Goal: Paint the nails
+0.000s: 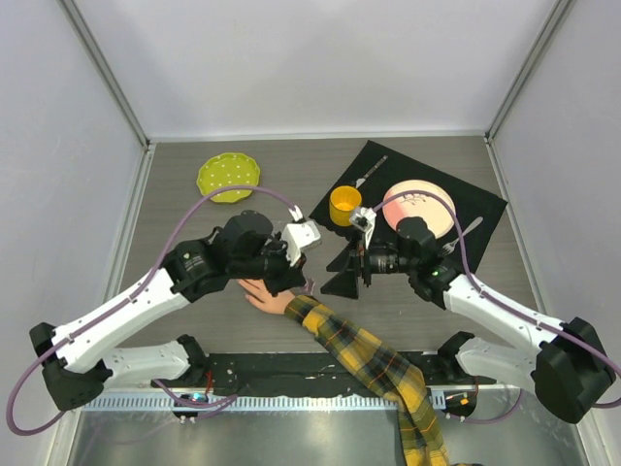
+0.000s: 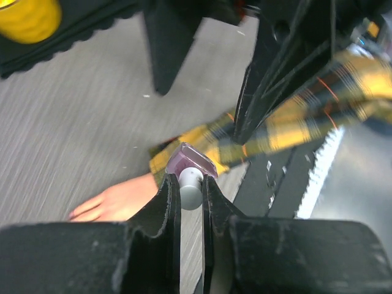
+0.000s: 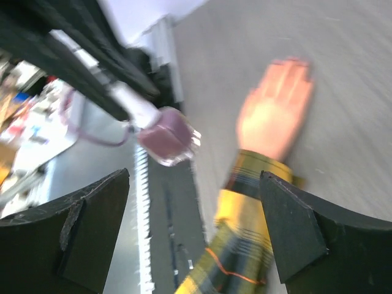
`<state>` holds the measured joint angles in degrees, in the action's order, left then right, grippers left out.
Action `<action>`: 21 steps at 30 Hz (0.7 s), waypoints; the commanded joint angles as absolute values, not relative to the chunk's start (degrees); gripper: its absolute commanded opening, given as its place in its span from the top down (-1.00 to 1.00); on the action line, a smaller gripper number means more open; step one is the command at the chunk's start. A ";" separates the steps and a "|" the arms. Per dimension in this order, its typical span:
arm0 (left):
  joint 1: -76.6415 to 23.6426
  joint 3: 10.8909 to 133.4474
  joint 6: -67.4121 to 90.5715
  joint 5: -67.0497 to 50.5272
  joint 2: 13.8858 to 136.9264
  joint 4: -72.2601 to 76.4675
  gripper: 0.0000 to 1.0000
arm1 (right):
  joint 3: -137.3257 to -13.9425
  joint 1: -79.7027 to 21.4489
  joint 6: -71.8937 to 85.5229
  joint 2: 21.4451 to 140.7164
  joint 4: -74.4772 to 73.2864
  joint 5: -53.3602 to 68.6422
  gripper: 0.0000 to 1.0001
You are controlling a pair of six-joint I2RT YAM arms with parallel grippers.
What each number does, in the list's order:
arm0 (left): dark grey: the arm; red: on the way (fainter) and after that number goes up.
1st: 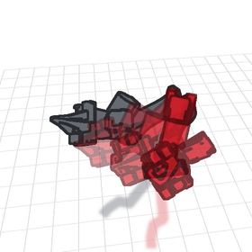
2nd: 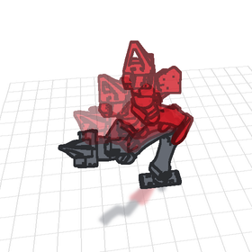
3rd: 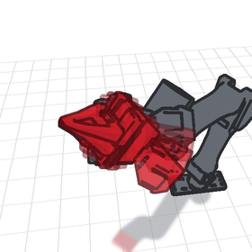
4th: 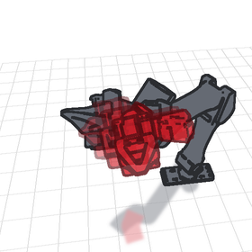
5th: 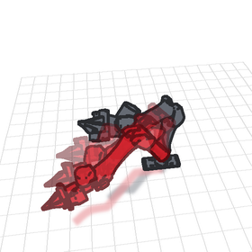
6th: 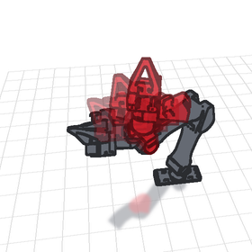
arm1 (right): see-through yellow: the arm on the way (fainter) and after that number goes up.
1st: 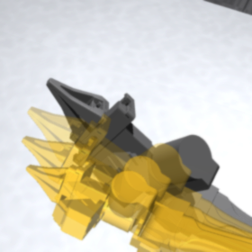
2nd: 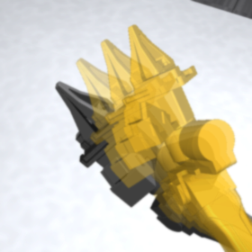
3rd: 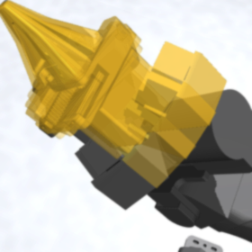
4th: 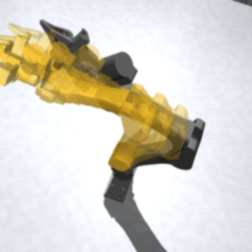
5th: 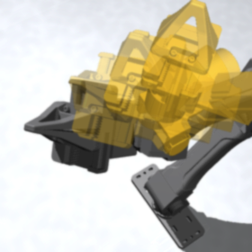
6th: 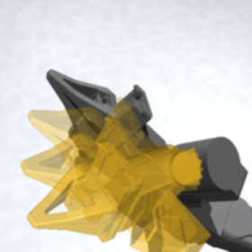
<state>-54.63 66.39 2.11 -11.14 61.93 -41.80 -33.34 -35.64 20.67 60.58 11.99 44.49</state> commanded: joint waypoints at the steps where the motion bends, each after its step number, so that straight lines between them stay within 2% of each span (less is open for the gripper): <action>1: -54.32 65.39 -9.13 -25.47 58.37 -41.49 1.00 | -36.30 -38.05 18.99 61.78 20.22 58.35 -0.85; 7: -54.40 64.77 -11.51 -32.17 55.90 -38.05 1.00 | -39.46 -43.59 12.49 63.46 14.15 58.80 -0.80; 21: -54.23 64.34 -12.48 -35.15 55.20 -36.57 1.00 | -40.34 -47.29 12.22 64.69 16.70 63.72 -0.19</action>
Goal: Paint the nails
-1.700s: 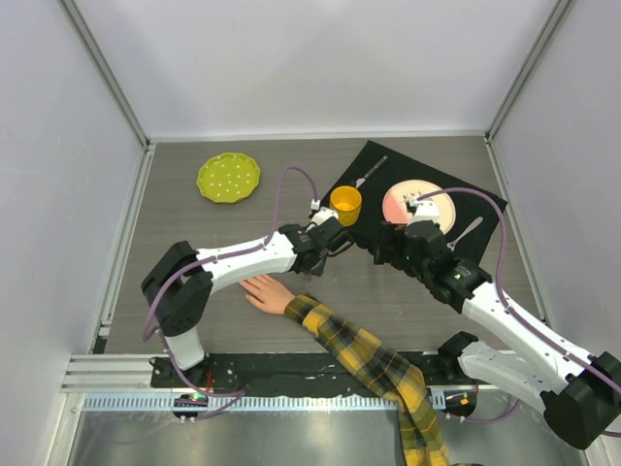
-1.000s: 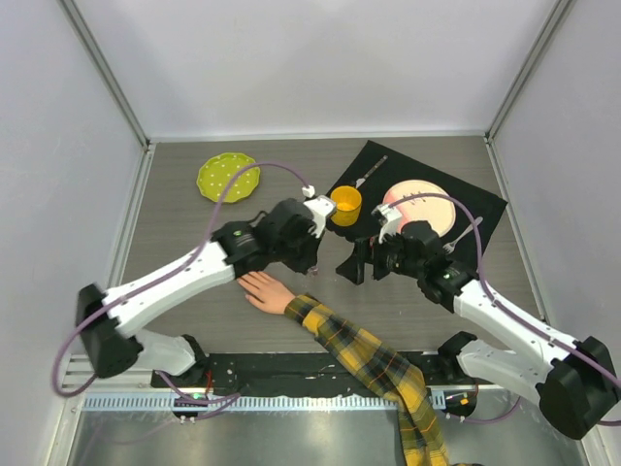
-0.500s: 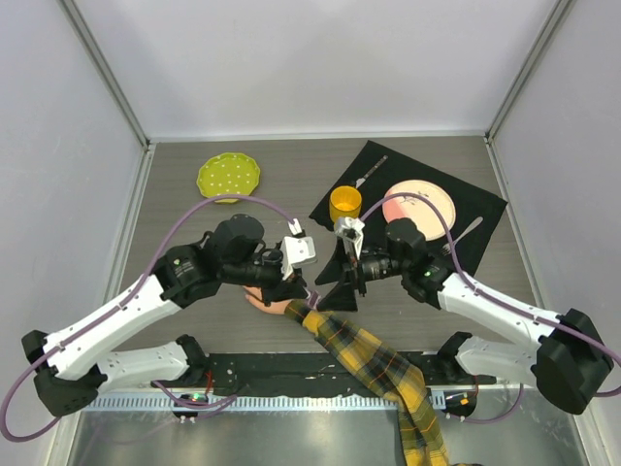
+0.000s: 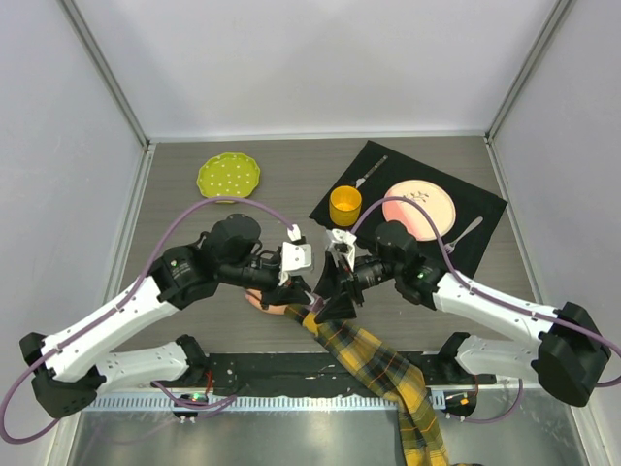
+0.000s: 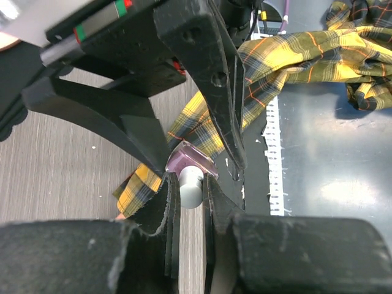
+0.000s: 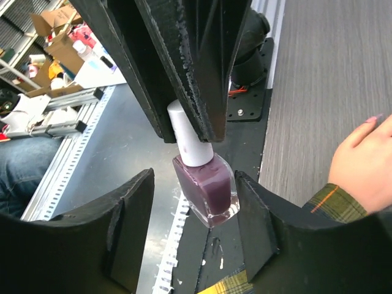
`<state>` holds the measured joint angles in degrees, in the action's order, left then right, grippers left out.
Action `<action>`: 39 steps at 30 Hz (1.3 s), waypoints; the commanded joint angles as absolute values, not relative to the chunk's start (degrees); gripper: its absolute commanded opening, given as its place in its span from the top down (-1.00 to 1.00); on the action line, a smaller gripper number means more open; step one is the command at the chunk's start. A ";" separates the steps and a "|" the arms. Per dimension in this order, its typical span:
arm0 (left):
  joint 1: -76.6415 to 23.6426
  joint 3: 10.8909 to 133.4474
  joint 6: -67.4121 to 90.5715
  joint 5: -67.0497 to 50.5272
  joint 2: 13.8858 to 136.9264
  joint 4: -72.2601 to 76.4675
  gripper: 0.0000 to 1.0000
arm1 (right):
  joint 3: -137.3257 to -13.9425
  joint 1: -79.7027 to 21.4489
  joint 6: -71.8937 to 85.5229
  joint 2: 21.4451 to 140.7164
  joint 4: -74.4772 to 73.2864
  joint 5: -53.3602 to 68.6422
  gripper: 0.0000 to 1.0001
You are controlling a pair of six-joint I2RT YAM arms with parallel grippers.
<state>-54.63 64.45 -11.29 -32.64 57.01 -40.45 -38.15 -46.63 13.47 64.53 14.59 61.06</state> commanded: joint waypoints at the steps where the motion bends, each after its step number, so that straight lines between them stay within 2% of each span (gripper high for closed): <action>1: -54.32 64.07 -12.39 -35.59 55.02 -36.13 1.00 | -40.34 -47.46 12.22 64.60 16.79 63.89 -0.17; 6: -54.32 63.72 -13.36 -36.47 54.84 -36.30 1.00 | -40.69 -47.99 12.30 65.21 17.14 64.33 -0.02; 9: -54.32 63.37 -13.36 -36.47 54.84 -36.48 1.00 | -40.87 -48.34 12.39 65.39 17.31 65.04 0.21; 11: -54.23 63.02 -13.01 -36.13 55.02 -36.39 1.00 | -40.87 -48.51 12.30 65.39 17.58 65.30 0.82; 12: -54.32 62.93 -12.83 -35.86 55.11 -36.39 1.00 | -40.87 -48.52 12.30 65.39 17.67 64.95 0.98; 14: -54.32 63.19 -10.65 -32.89 54.93 -35.95 1.00 | -40.87 -48.52 11.87 65.39 17.06 62.68 0.98; 15: -54.32 63.19 -9.59 -27.74 54.67 -34.73 0.99 | -40.96 -48.52 11.26 65.04 16.01 61.10 0.98; 16: -54.23 63.37 -8.62 -24.73 54.23 -34.11 0.82 | -41.39 -48.52 9.94 64.87 14.78 58.65 0.98; 17: -54.23 63.37 -6.18 -22.17 52.75 -33.49 0.56 | -41.48 -48.52 8.54 64.60 13.11 54.19 0.98; 18: -54.32 63.11 -4.59 -15.10 51.60 -30.96 0.06 | -41.57 -48.52 8.00 64.51 12.57 51.01 0.97; 21: -54.32 60.65 3.74 -2.43 46.16 -24.38 -0.33 | -42.71 -48.52 7.12 64.25 10.37 35.19 0.98; 22: -54.32 59.51 5.78 -0.46 44.66 -23.30 -0.39 | -43.32 -48.52 7.38 64.60 10.28 31.76 0.98; 25: -54.23 58.62 14.04 10.75 41.23 -21.01 -0.45 | -45.69 -48.52 8.43 65.91 10.11 24.45 0.97; 29: -54.32 58.89 24.86 22.92 40.60 -21.71 -0.42 | -48.07 -48.43 9.32 68.63 11.69 24.25 0.98; 31: -54.23 58.28 25.84 21.90 41.04 -20.40 -0.36 | -48.69 -48.52 10.72 68.91 12.30 26.71 0.98; 35: -54.23 55.73 23.82 11.64 42.10 -14.17 -0.40 | -48.52 -48.60 15.28 68.21 16.42 32.51 0.98; 39: -54.23 51.43 24.17 4.32 41.75 -4.95 -0.44 | -45.18 -48.52 20.12 62.34 21.61 35.32 0.98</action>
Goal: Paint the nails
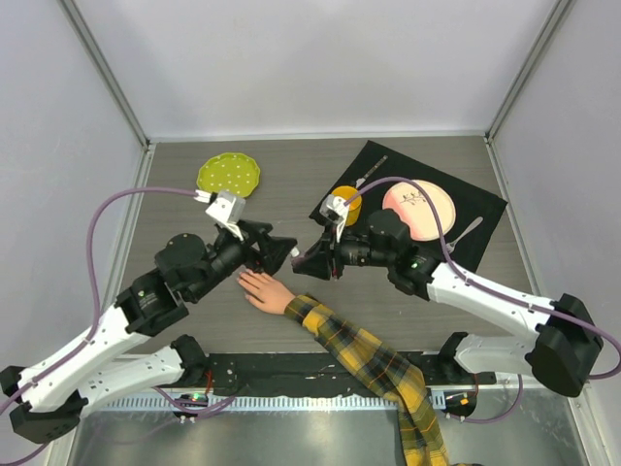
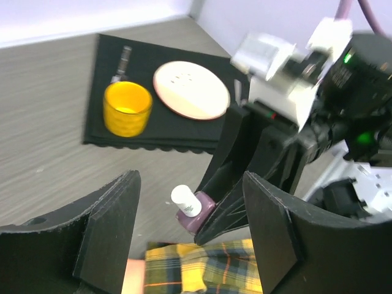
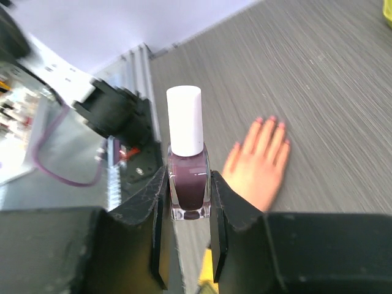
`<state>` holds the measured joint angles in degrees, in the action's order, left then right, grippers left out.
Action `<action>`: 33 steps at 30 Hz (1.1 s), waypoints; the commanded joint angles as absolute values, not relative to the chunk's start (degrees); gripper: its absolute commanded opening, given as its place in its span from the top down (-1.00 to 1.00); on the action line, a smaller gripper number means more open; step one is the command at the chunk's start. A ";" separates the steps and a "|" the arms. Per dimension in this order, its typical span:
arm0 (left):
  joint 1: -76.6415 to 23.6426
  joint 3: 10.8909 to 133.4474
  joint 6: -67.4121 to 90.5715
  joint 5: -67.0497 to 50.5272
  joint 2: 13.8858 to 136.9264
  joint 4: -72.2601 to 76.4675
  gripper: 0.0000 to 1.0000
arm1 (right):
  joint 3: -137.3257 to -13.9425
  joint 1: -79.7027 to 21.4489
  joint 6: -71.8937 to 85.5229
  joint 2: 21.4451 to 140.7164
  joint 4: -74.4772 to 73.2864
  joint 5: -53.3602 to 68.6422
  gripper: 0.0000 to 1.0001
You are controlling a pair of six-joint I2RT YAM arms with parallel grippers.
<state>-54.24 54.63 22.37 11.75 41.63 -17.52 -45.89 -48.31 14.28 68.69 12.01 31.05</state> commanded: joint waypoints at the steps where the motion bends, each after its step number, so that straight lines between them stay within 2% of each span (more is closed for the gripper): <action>1: -54.32 50.63 24.60 2.91 41.75 -2.75 -0.44 | -44.39 -48.52 21.69 61.71 22.23 36.46 0.98; 8: -54.32 47.03 26.80 -11.68 44.30 12.10 -0.40 | -43.16 -48.34 26.89 56.43 24.69 39.72 0.98; 12: -54.23 45.44 28.74 -15.99 44.74 17.22 -0.28 | -41.75 -48.43 27.33 53.70 25.31 40.34 0.97; 19: -54.32 46.23 30.67 -17.92 45.00 17.58 -0.04 | -41.22 -48.43 27.25 51.95 25.84 42.01 0.98; 20: -54.23 46.67 30.85 -19.41 45.35 17.32 0.07 | -41.13 -48.43 27.33 51.77 26.10 42.10 0.98; 24: -54.23 47.02 30.76 -21.36 45.97 17.05 0.27 | -41.31 -48.43 26.46 50.81 25.76 41.31 0.98; 28: -54.23 47.63 30.85 -21.97 46.67 16.35 0.29 | -41.84 -48.43 24.53 49.75 23.65 39.64 0.98; 30: -54.23 48.42 30.15 -21.89 47.28 15.74 0.57 | -42.27 -48.43 23.56 49.57 22.68 38.68 0.98; 32: -54.23 50.00 29.27 -20.92 47.63 13.11 1.00 | -42.71 -48.34 22.07 49.75 20.58 36.49 0.98; 33: -54.23 50.44 28.57 -18.13 47.72 11.88 1.00 | -43.15 -48.43 21.54 49.83 19.70 35.34 0.98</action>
